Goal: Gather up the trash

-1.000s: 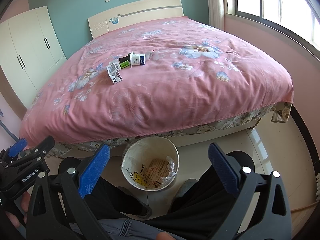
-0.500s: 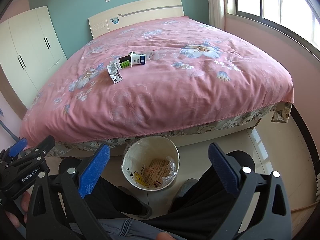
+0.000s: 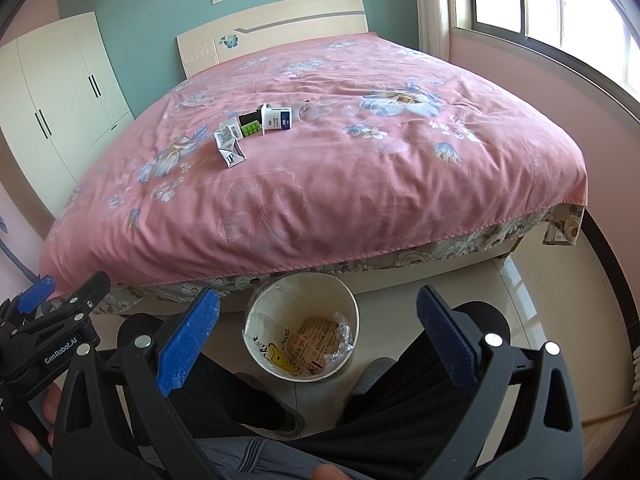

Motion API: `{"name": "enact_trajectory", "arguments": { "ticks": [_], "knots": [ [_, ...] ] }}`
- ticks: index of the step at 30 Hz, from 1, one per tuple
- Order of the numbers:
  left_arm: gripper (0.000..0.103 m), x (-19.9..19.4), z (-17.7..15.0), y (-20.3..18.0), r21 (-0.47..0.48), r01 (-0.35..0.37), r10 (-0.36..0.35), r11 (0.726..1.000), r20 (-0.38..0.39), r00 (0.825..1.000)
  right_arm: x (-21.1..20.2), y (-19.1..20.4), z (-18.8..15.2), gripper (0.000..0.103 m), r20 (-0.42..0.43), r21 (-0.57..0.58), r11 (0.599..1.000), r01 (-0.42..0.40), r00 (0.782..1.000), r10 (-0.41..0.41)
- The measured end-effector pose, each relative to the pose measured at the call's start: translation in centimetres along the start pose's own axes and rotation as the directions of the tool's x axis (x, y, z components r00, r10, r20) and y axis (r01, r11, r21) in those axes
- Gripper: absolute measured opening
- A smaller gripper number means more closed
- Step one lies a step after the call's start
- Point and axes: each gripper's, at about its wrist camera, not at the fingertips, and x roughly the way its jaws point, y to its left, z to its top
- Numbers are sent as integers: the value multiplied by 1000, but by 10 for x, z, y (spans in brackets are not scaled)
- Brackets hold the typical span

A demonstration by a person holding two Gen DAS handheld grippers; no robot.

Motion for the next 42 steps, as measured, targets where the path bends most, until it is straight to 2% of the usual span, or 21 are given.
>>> {"name": "enact_trajectory", "arguments": {
  "ticks": [29,34,42],
  "knots": [
    [100,4,0,-4,1,16,-16,1000,-19,1000,3,2,0,97,1,-7,1000,-4,1000,4],
    [100,18,4,-6,3,44,-44,999,-54,998,15,7,4,97,17,-37,999,-10,1000,10],
    [100,48,20,-8,-23,20,-21,1000,-65,998,48,-5,30,97,16,-54,998,-42,999,43]
  ]
}}
